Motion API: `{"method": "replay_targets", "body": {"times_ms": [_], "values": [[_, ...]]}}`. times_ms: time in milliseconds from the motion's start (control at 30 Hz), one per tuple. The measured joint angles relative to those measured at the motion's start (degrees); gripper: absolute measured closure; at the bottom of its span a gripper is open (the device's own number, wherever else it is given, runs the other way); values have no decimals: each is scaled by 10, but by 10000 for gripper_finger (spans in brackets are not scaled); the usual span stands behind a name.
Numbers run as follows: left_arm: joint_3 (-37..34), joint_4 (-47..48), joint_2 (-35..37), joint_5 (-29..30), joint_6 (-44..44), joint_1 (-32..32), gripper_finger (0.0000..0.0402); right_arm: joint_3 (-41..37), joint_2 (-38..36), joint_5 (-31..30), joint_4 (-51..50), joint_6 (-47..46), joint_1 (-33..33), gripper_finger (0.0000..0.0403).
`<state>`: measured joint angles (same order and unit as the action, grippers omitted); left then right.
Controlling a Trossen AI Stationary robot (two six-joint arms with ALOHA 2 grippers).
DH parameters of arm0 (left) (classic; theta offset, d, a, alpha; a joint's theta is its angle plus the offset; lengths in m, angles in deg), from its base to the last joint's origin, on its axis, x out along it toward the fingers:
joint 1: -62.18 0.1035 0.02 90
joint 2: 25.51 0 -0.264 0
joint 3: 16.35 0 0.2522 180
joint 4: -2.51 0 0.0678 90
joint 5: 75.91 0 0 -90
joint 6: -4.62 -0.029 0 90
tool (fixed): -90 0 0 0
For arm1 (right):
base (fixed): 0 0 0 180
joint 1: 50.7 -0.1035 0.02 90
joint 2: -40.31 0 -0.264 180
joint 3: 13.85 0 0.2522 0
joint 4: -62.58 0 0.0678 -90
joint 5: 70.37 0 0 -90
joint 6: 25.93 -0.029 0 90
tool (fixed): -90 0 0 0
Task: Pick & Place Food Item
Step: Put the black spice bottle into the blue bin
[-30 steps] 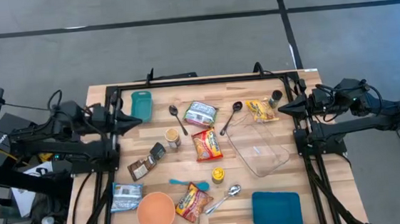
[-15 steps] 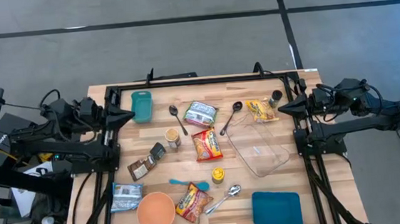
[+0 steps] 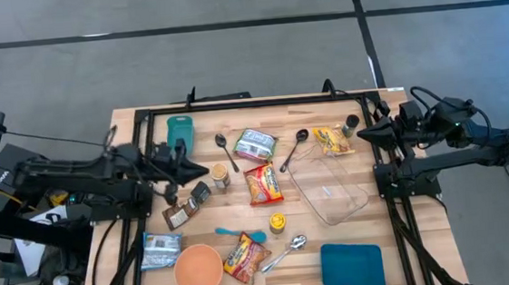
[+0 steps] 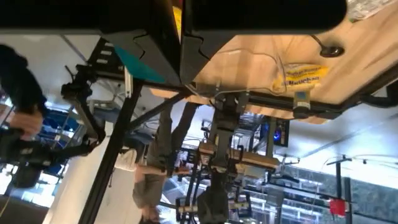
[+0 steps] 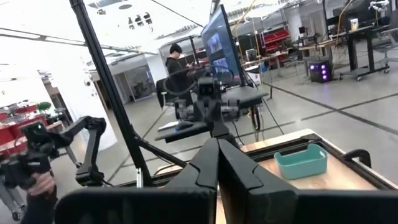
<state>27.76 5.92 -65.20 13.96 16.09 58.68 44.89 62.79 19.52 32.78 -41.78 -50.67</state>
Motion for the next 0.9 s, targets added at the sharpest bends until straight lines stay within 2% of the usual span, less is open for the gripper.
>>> {"method": "replay_targets", "body": {"times_ms": [200,500,633,767,900], "values": [[-35,-117,-38,2,-25,12,402,0,0,-59,0,88,0,403],[-36,-125,-47,5,-26,29,402,-3,0,-164,-3,177,0,403],[-36,-133,-47,16,-30,30,402,-3,0,-193,-3,182,0,403],[-36,-149,-46,28,-118,30,402,-3,0,-209,-2,186,0,403],[-36,-154,-46,53,-127,30,402,-3,0,-210,-21,160,0,403]]}}
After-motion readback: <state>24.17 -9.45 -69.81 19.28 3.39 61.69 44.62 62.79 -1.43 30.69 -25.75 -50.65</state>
